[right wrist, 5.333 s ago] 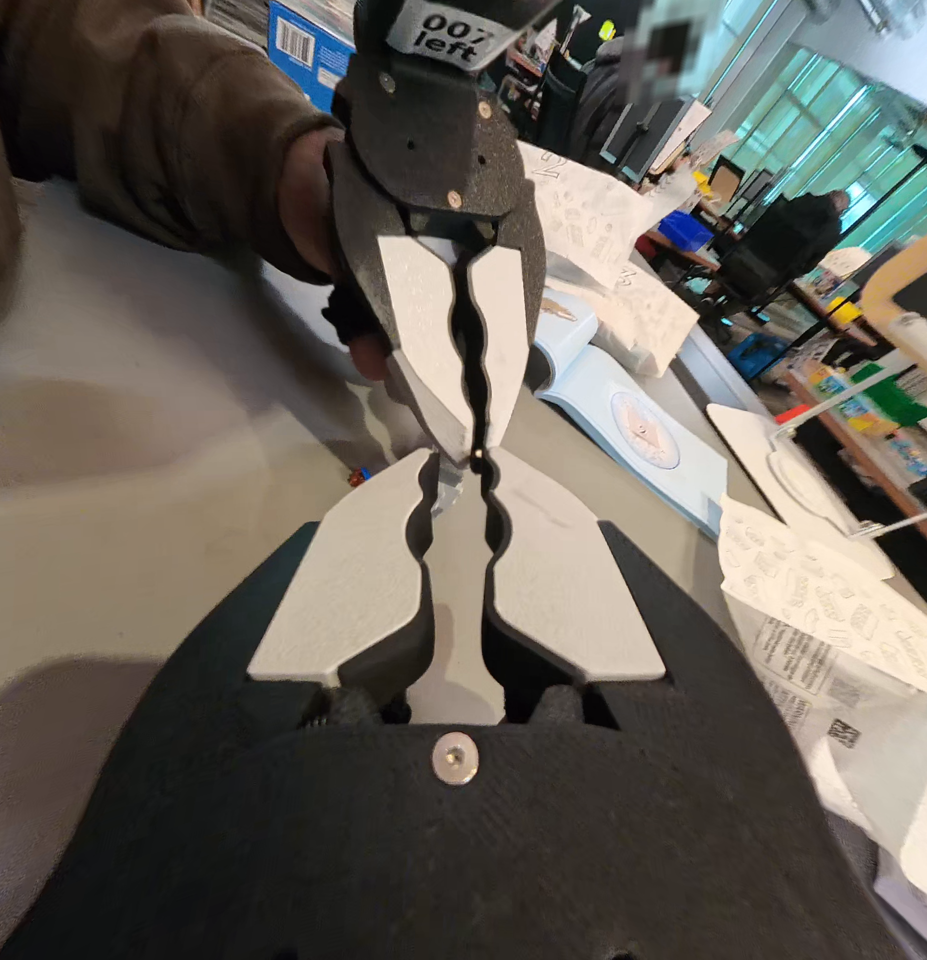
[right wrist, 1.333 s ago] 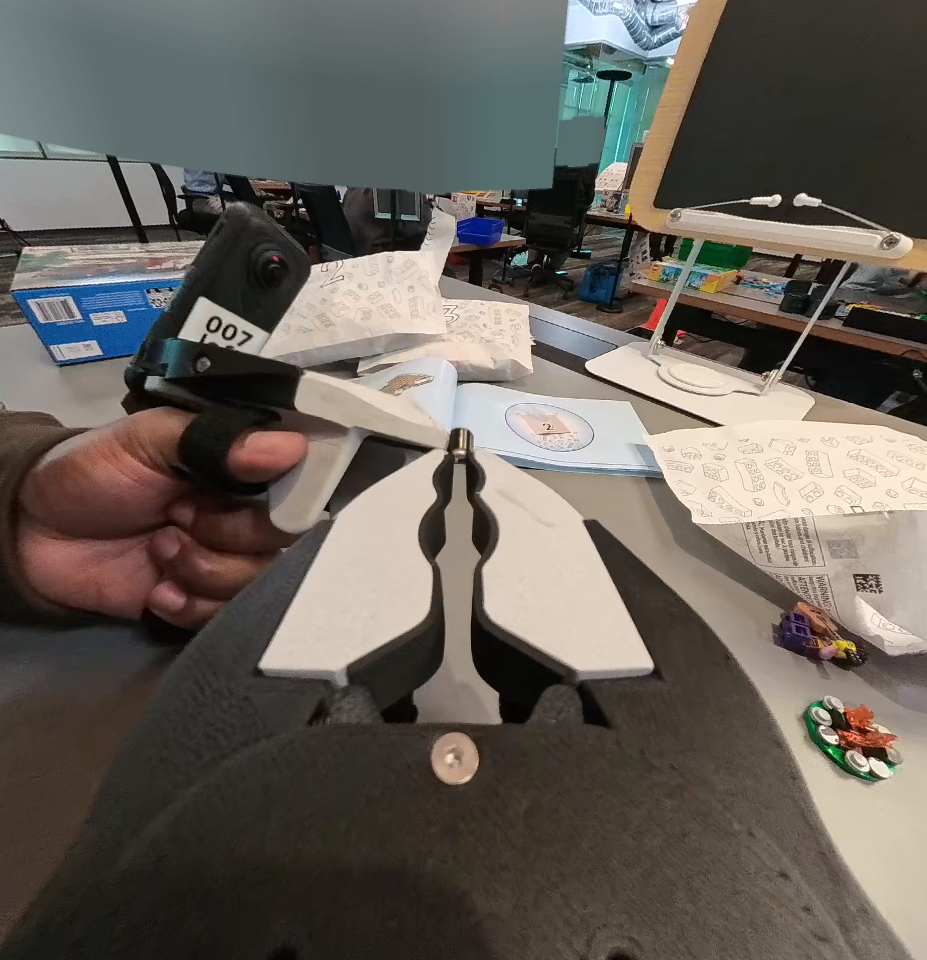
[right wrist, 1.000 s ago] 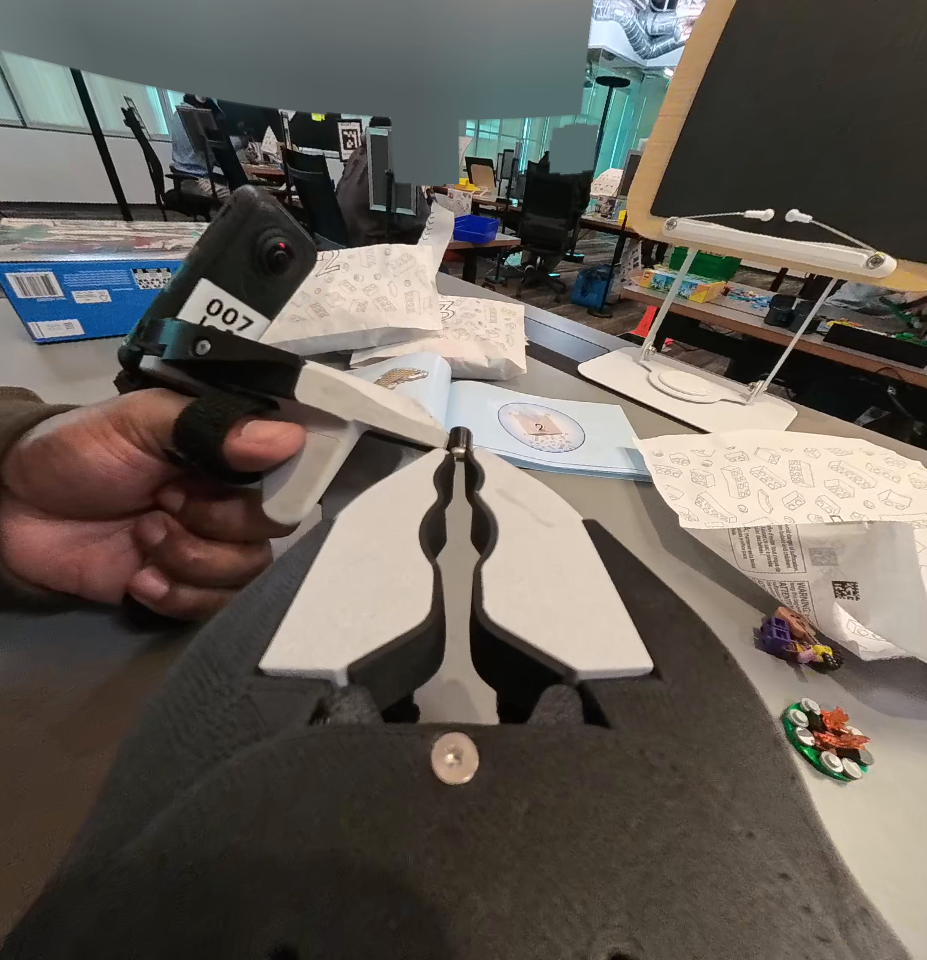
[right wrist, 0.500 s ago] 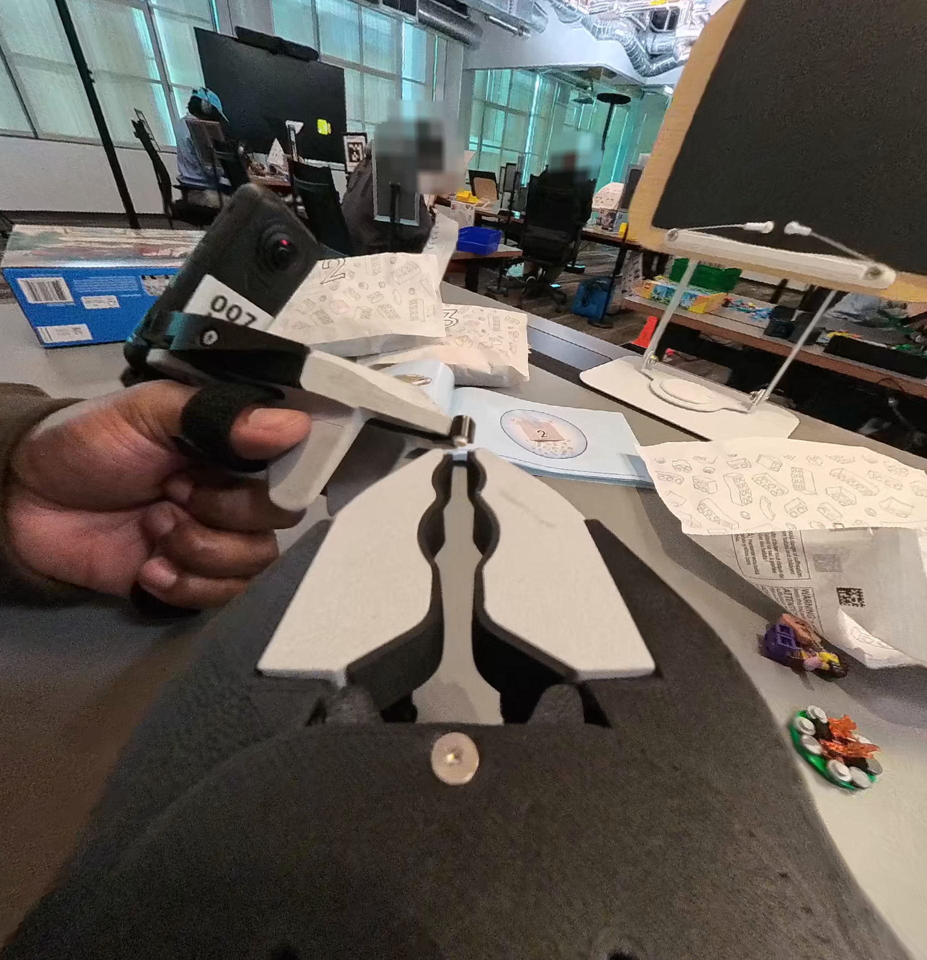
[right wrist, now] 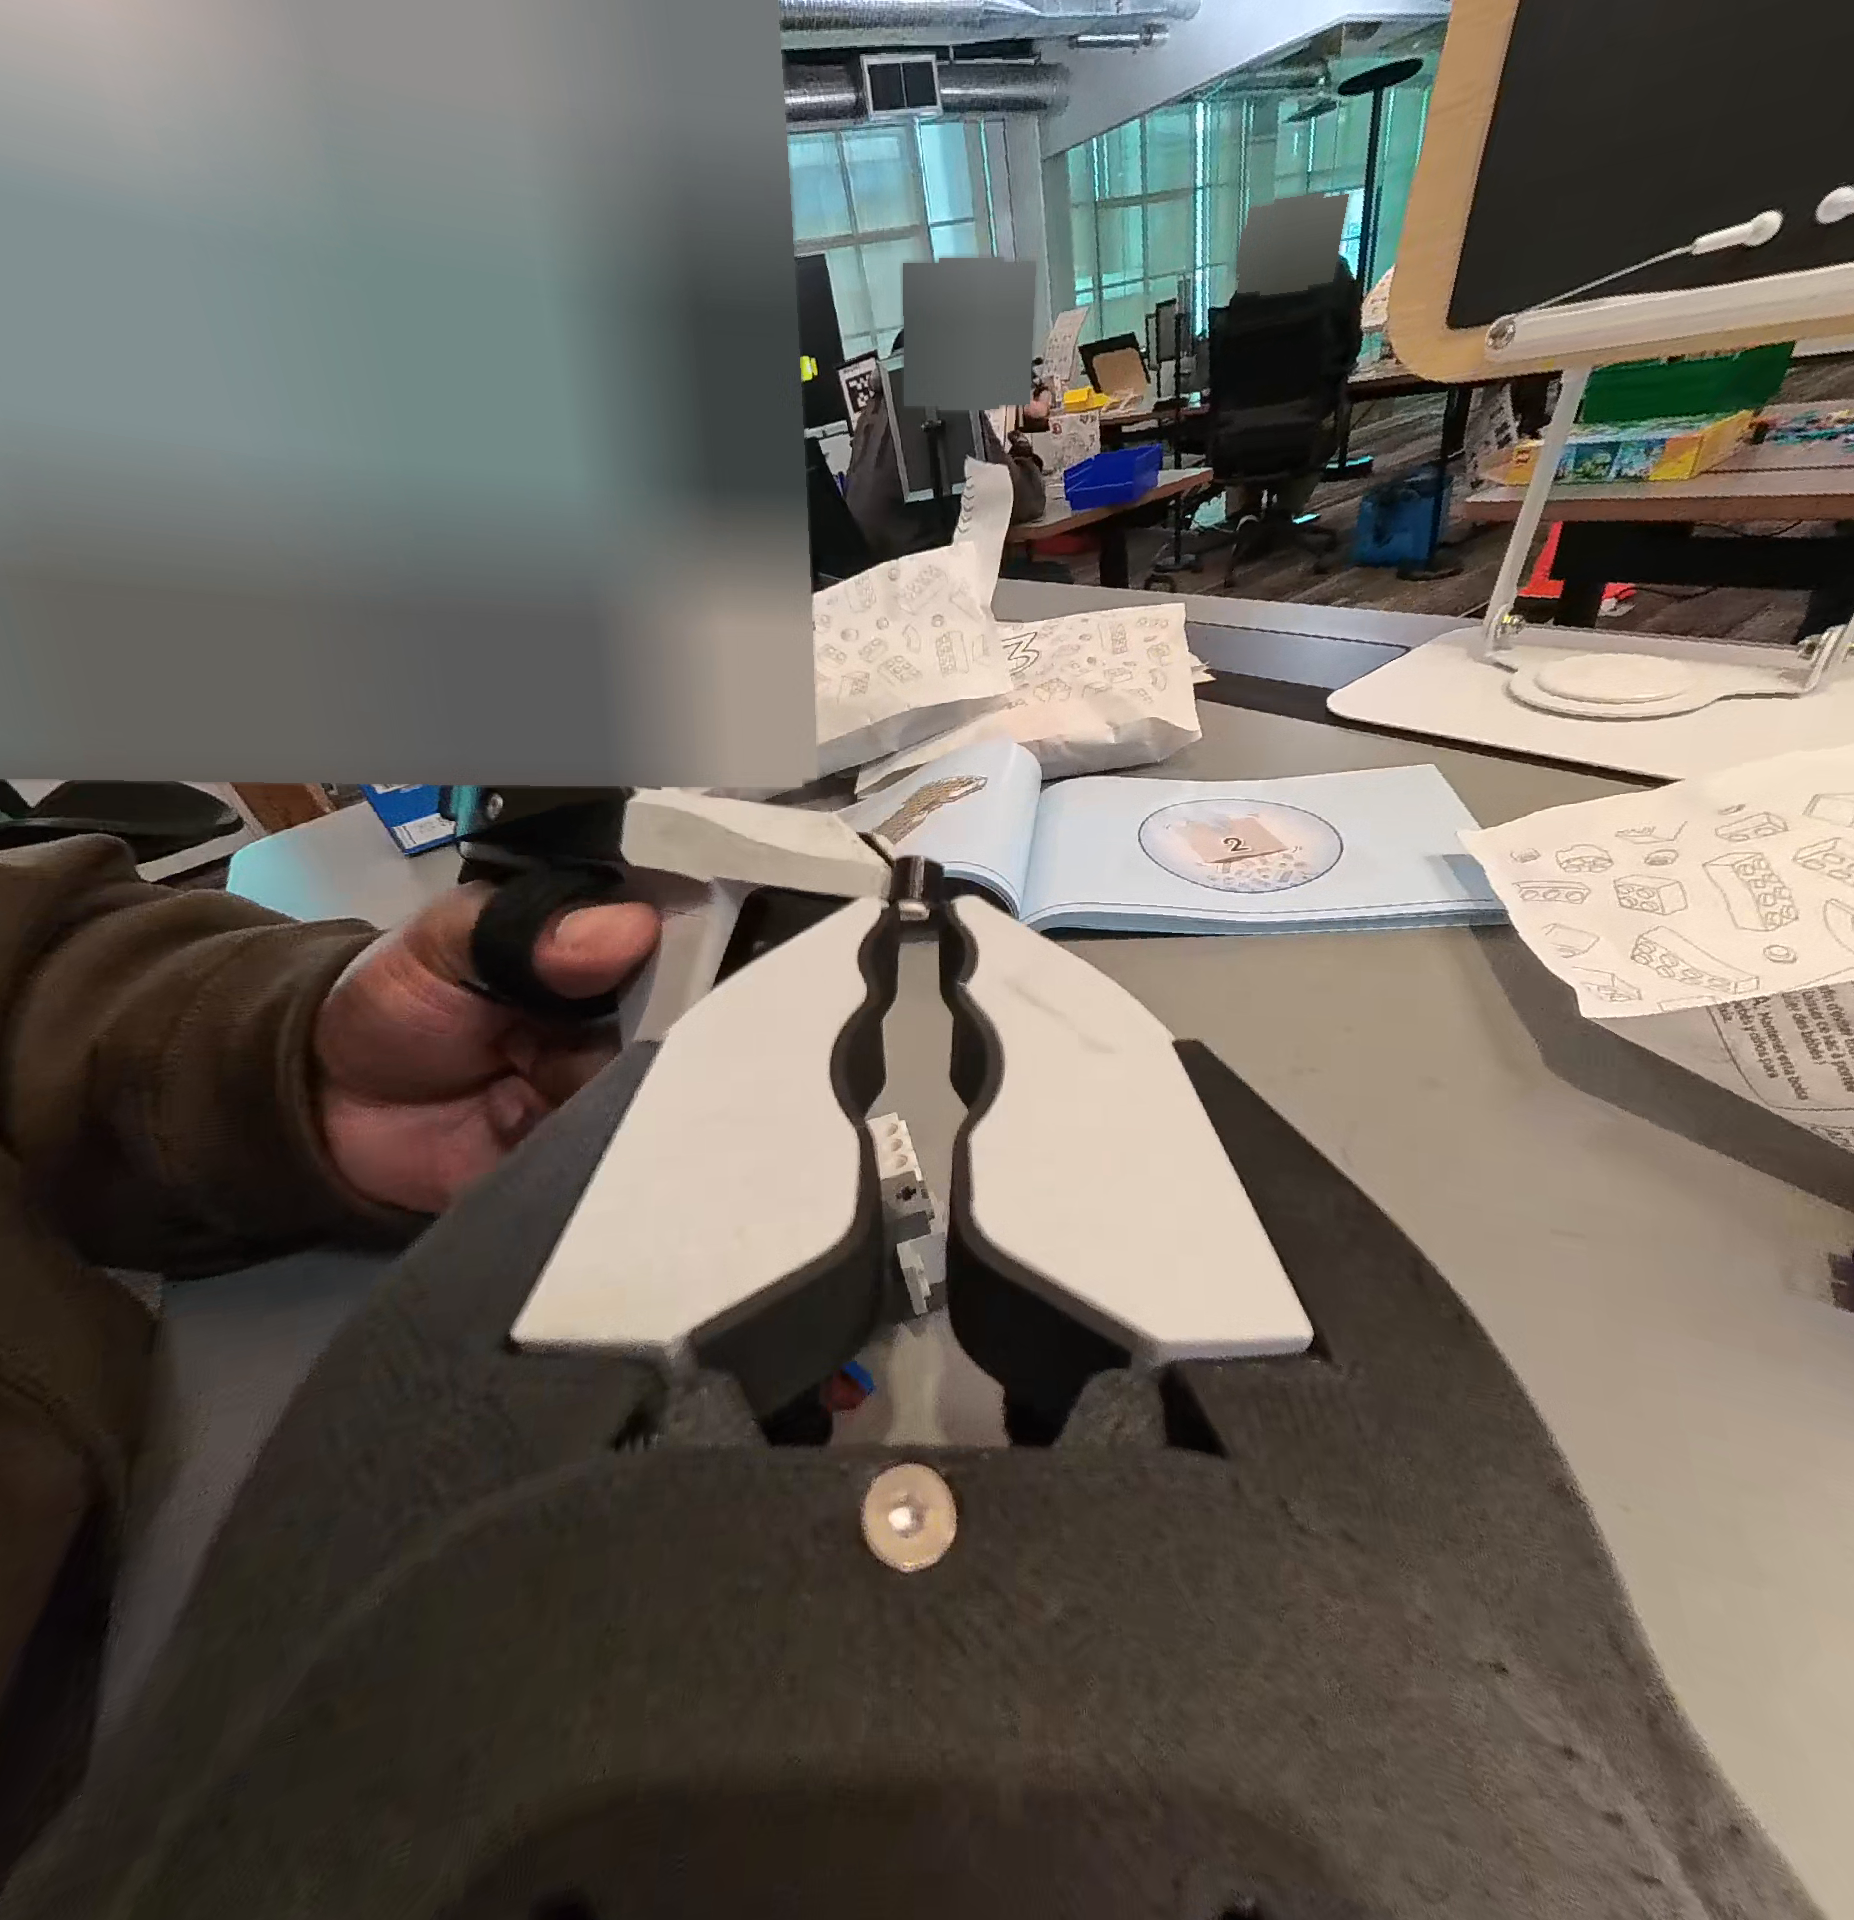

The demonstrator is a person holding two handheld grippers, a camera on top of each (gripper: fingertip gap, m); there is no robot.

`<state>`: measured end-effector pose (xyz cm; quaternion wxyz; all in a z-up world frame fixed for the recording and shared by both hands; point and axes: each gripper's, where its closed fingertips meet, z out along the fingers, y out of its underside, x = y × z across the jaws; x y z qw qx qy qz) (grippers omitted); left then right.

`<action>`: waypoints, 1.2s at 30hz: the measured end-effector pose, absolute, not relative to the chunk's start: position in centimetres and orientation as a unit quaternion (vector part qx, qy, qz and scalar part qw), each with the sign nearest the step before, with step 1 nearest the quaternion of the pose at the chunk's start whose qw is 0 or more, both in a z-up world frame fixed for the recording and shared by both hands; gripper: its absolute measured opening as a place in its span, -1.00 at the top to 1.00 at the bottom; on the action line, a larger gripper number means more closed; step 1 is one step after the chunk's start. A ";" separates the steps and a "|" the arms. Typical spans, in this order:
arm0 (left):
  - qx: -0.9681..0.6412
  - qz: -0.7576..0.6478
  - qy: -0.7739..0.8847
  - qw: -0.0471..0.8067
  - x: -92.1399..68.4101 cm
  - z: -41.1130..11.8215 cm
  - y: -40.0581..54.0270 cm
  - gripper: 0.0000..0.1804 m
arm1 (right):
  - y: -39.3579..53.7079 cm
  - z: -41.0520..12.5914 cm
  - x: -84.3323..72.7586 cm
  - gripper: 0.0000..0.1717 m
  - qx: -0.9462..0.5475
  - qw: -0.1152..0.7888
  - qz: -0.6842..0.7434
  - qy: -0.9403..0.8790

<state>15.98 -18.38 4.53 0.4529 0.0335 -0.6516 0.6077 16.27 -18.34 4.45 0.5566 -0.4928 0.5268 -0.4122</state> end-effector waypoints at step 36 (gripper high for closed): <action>-0.009 0.605 -0.703 0.375 15.7 3.8 -18.3 0.96 | -18.4 3.7 16.2 0.96 -0.542 0.480 -0.468 0.507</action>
